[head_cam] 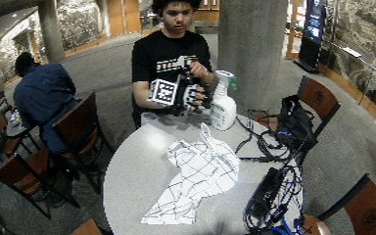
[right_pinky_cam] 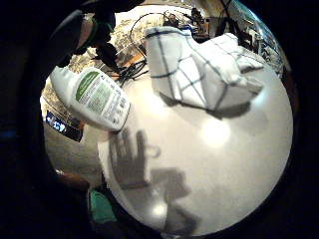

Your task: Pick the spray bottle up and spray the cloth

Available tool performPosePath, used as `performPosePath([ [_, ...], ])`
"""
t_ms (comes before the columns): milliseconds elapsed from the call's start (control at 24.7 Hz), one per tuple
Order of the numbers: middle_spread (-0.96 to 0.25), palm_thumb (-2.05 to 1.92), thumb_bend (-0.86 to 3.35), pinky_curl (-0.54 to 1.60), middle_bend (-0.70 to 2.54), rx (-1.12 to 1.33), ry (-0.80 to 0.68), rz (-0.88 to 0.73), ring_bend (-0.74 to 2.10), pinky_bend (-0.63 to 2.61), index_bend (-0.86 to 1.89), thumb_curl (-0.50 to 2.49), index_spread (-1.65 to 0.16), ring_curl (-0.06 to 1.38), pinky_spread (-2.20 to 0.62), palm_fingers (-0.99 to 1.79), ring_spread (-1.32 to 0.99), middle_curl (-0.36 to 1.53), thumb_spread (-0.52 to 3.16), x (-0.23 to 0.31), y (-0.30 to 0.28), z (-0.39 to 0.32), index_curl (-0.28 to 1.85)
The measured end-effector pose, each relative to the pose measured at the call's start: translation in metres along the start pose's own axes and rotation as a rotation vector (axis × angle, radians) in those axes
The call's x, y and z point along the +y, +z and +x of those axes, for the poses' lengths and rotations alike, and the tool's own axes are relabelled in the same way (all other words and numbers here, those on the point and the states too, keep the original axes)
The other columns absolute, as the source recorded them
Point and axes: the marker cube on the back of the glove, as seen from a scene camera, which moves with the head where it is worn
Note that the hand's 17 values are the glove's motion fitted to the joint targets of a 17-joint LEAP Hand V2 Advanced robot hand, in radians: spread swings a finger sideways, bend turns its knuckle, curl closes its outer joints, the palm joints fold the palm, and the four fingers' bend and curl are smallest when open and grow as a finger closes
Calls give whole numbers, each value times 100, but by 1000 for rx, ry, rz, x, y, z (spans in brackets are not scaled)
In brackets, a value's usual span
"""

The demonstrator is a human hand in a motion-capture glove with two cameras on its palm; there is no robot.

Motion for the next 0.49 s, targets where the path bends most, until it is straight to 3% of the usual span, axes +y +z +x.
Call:
performPosePath([
  [162, -5, 82, -2, 23, 43, 141, 62, 43, 37, 13, 16, 63, -22, 40, 25, 79, -5, 49, 90, 20, -32, 21, 41],
  [486, -4, 81, -2, 19, 42, 341, 165, -34, 31, 9, 22, 59, -21, 39, 25, 80, -4, 47, 97, 54, -70, 86, 43],
])
